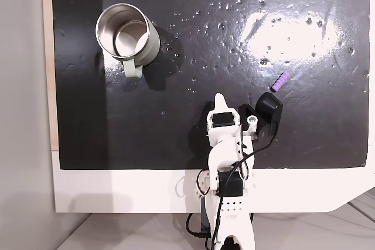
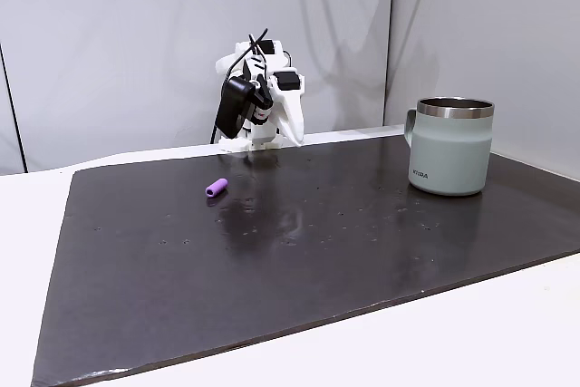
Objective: Grasp a pengrip and put it in the cup.
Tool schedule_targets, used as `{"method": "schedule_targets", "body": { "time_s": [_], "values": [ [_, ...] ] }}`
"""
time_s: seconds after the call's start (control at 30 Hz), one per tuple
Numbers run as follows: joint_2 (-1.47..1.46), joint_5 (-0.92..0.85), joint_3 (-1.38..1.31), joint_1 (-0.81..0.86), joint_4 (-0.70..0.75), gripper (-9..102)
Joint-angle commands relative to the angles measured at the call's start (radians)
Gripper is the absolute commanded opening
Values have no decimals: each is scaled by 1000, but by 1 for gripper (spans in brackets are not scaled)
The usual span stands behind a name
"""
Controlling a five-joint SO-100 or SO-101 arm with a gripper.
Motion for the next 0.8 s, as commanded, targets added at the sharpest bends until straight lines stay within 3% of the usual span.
{"method": "schedule_targets", "body": {
  "time_s": [0.0, 0.63, 0.77],
  "values": [
    [12, -98, 21, -38, -115, 0],
    [12, -100, 21, -32, -115, 0],
    [14, -94, 2, 44, -112, 0]
  ]
}}
